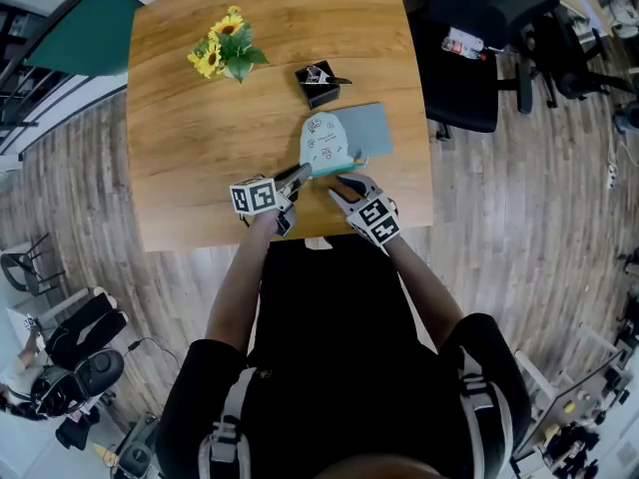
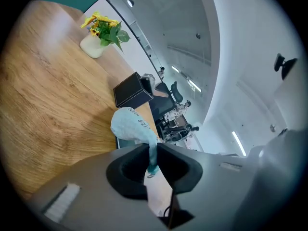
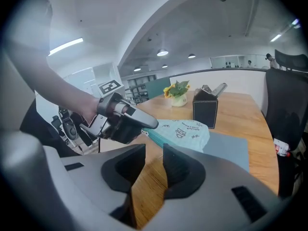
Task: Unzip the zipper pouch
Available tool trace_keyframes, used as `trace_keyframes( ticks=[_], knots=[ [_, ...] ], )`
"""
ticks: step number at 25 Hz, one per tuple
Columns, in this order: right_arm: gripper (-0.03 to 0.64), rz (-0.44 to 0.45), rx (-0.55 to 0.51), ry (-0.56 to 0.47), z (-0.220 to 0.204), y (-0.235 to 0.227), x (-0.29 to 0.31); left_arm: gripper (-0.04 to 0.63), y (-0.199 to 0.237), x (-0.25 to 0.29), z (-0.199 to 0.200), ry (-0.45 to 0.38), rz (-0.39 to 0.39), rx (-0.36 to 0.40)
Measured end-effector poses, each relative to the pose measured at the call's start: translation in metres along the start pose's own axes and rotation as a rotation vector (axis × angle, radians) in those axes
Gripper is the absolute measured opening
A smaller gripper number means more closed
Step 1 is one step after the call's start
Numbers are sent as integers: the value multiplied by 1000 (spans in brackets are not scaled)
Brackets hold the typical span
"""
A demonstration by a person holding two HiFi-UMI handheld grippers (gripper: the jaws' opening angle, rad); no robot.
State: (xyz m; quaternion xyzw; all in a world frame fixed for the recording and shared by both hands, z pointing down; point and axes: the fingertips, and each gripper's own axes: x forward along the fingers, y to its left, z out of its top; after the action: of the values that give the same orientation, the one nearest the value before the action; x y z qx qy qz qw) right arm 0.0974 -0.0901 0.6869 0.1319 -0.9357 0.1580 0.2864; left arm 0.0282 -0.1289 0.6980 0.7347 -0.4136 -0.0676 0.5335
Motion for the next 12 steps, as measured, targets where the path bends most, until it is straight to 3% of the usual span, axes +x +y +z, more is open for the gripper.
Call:
trace_keyframes(
  ticks=[4,12],
  knots=[
    [117,-7,-18,-10,4,5,1,49,-5,-2,4,-54,-37,-96],
    [117,-13,-57,-31,17,11,-3,40,-28,-10,27,-205,-131,-207]
  ],
)
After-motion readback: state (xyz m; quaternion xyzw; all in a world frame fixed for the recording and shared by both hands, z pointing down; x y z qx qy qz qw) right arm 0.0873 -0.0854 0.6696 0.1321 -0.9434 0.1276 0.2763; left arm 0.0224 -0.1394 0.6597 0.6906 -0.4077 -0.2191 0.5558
